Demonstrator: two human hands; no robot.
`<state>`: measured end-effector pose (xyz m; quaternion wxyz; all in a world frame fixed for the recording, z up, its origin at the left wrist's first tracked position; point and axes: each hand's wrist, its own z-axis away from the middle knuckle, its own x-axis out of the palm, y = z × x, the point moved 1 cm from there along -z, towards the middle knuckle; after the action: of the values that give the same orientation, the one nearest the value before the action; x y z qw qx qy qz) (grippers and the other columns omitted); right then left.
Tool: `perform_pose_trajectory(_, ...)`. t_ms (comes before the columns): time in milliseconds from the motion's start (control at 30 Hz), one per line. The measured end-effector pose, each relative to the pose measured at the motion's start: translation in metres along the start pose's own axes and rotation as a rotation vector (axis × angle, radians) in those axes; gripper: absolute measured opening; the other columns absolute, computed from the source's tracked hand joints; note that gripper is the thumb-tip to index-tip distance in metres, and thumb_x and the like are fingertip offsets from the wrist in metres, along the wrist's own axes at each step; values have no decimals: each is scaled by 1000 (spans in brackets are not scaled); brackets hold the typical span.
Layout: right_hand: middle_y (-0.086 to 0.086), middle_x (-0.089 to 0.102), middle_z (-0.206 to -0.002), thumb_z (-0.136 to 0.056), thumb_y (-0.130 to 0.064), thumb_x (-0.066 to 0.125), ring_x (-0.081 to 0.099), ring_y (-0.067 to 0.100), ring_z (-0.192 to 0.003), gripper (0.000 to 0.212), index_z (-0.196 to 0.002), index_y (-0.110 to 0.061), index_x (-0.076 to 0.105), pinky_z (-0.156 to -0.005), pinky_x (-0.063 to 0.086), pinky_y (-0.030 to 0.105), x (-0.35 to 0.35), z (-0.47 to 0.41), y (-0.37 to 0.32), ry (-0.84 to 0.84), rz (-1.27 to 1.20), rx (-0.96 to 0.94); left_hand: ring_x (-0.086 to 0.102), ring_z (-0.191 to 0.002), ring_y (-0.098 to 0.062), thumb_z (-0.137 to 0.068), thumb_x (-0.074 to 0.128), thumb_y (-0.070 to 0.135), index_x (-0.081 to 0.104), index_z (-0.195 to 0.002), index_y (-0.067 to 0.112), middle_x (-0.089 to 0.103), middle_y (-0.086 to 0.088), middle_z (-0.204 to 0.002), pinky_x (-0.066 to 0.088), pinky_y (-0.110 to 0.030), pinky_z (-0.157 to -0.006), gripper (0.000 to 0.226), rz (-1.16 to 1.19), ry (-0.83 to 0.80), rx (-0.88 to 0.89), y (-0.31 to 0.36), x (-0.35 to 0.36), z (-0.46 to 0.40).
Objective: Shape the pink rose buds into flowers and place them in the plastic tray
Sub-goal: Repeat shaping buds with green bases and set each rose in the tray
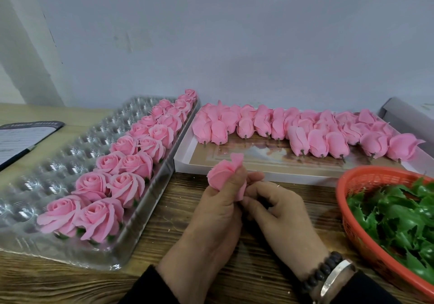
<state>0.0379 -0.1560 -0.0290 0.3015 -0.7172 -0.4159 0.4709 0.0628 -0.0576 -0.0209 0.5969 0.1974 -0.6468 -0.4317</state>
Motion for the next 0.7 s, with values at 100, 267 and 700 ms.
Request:
perform_pose_trajectory(100,-4,61,-65,-79,-3,67,55,7,-66,13,-70,-12,66,-61,41,17,0,0,-1,-1,7,-11,66,-73,-15,-78,57,27,71,-73,10,69,-8,-79,52,-29,-70,23,0,1,5,-1,1,1)
perform_pose_trajectory(267,-2,62,-73,-72,4,68,57,4,-65,33,-82,-25,55,-59,45,13,2,-1,-8,37,-195,62,68,-74,-21,-78,58,23,65,-95,-2,69,-15,-82,56,-27,-65,31,62,16,22,1,3,1)
perform_pose_trajectory(700,2,66,-84,-66,1,73,61,7,-72,48,-98,-21,47,-67,49,18,2,-1,-12,63,-416,143,57,-78,-23,-69,66,21,70,-79,6,63,-16,-82,47,-32,-79,18,26,46,89,-4,7,6)
